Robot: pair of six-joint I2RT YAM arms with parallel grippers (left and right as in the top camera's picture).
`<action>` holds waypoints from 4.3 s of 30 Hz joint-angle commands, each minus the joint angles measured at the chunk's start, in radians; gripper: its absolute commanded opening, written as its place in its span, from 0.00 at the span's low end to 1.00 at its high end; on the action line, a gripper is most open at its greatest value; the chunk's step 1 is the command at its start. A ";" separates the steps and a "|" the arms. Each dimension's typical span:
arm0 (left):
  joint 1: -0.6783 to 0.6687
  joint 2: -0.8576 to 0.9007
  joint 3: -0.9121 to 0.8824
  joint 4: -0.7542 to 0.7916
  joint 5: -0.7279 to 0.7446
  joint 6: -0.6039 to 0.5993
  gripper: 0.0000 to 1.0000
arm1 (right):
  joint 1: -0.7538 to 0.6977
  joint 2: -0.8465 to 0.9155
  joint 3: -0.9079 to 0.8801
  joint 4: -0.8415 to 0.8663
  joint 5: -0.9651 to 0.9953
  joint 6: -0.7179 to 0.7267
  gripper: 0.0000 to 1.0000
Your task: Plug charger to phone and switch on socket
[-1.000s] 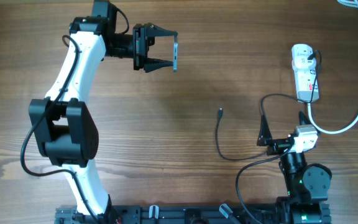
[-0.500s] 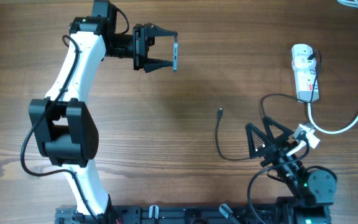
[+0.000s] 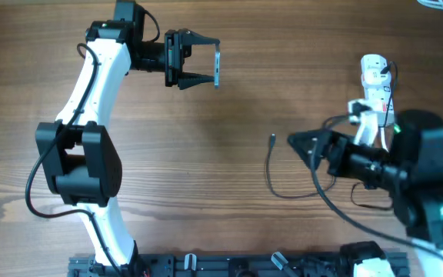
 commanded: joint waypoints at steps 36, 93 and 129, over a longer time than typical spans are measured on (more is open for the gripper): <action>-0.018 -0.024 0.002 -0.004 0.042 -0.005 0.59 | 0.674 1.007 1.059 -0.185 1.089 0.158 0.66; -0.036 -0.024 0.002 0.004 0.049 -0.084 0.55 | 0.579 0.957 1.059 -0.275 0.895 1.570 0.04; -0.035 -0.024 0.002 0.004 -0.069 -0.080 0.04 | 0.587 0.931 1.059 -0.274 1.129 1.081 1.00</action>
